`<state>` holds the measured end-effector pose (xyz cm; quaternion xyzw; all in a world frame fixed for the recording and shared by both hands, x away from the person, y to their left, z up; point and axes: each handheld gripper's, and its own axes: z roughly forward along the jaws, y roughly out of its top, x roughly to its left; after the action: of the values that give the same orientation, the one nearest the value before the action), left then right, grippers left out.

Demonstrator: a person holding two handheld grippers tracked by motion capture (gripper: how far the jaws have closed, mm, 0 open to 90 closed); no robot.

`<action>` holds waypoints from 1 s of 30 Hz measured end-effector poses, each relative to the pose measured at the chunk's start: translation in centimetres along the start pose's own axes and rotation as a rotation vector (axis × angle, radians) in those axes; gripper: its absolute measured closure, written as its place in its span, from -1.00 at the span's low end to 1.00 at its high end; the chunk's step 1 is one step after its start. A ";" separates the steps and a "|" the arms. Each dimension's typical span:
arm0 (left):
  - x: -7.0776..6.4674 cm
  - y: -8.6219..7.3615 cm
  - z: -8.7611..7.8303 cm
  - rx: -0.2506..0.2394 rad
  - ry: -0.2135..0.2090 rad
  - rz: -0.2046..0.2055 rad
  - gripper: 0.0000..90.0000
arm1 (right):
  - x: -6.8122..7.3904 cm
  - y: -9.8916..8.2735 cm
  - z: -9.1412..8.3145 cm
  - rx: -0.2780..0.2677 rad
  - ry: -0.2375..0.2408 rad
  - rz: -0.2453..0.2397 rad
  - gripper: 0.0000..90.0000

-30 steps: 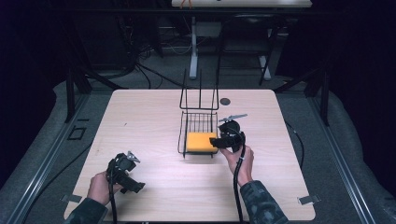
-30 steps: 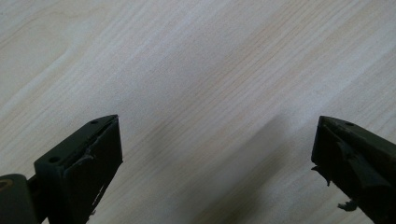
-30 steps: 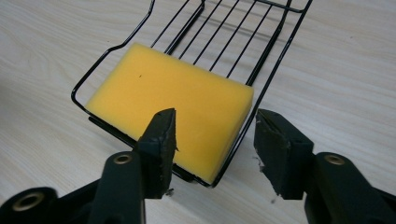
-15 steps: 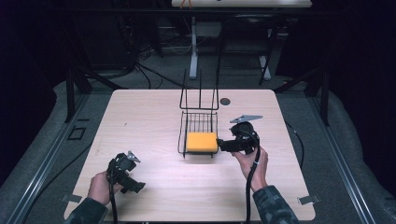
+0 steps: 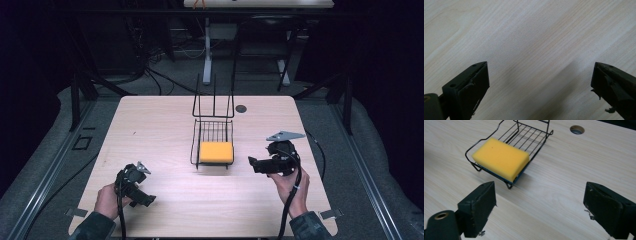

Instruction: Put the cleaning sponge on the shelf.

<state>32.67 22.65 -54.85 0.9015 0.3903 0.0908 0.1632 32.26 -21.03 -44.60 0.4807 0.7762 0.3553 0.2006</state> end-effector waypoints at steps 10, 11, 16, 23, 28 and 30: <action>-0.1 0.0 0.0 0.002 0.001 0.003 -0.96 | -1.7 -3.3 -1.6 0.025 -0.042 0.028 -0.91; -0.1 0.0 0.0 0.001 0.000 0.003 -0.96 | -1.9 -3.8 -1.8 0.033 -0.048 0.029 -0.93; -0.1 0.0 0.0 0.002 0.000 0.004 -0.96 | -2.4 -5.6 -1.8 0.061 -0.063 0.033 -0.94; -0.1 0.0 0.0 0.001 -0.001 0.003 -0.96 | -2.9 -8.1 -1.4 0.115 -0.075 0.048 -0.94; -0.1 0.1 0.0 0.001 -0.003 0.010 -0.96 | -3.2 -9.6 -0.8 0.153 -0.071 0.050 -0.94; -0.1 0.1 0.0 0.001 -0.004 0.014 -0.96 | -3.3 -10.0 -0.5 0.174 -0.067 0.055 -0.94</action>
<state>32.69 22.50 -54.82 0.9045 0.3839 0.0898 0.1627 27.37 -26.97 -51.85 0.5291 0.7835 0.2756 0.1740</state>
